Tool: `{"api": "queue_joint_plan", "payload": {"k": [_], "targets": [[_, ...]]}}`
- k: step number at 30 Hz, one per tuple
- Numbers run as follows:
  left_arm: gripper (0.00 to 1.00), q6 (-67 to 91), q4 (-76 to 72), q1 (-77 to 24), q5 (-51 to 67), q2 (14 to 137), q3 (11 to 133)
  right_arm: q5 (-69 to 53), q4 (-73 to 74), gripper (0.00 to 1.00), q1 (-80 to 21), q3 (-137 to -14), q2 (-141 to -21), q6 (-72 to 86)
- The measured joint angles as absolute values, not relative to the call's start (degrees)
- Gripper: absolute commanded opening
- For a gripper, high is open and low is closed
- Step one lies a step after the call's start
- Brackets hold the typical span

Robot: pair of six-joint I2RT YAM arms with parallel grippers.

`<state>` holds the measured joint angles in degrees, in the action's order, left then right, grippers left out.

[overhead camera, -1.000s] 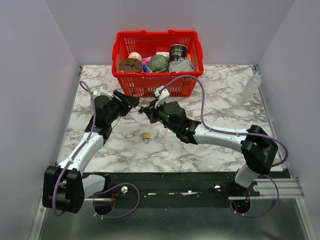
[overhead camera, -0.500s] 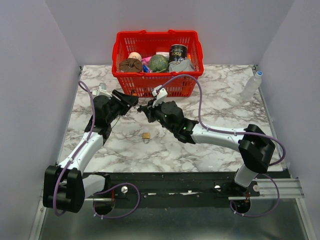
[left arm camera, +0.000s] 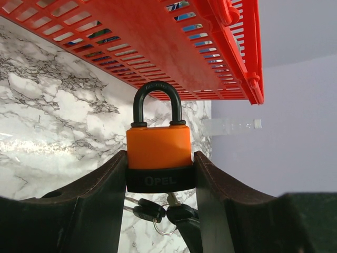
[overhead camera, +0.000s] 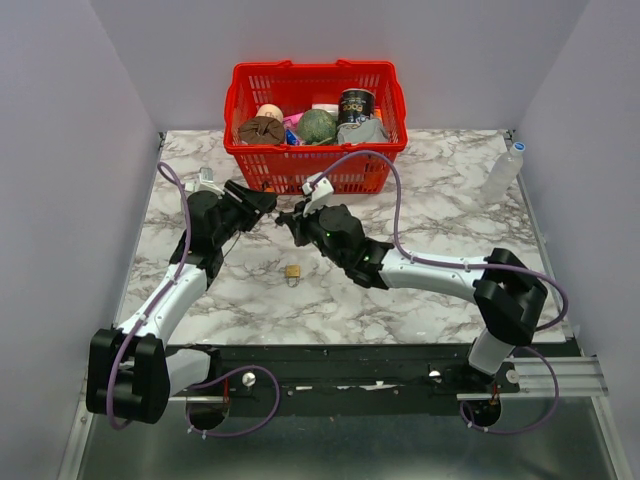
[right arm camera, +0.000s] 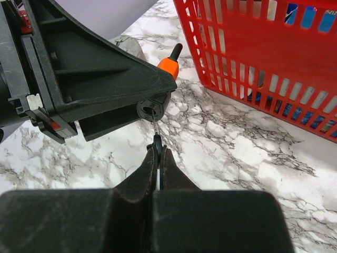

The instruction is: Unlock with the key

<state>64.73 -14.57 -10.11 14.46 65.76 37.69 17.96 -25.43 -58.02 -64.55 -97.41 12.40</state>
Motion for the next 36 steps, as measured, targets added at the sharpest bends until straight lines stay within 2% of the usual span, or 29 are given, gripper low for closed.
{"api": "queue_joint_plan", "payload": {"k": [36], "targets": [[0.0,66.74,-19.03,-7.94,9.67,67.55,36.73,19.16,-23.0,0.01,-58.13,-74.63,-105.19,11.86]]}}
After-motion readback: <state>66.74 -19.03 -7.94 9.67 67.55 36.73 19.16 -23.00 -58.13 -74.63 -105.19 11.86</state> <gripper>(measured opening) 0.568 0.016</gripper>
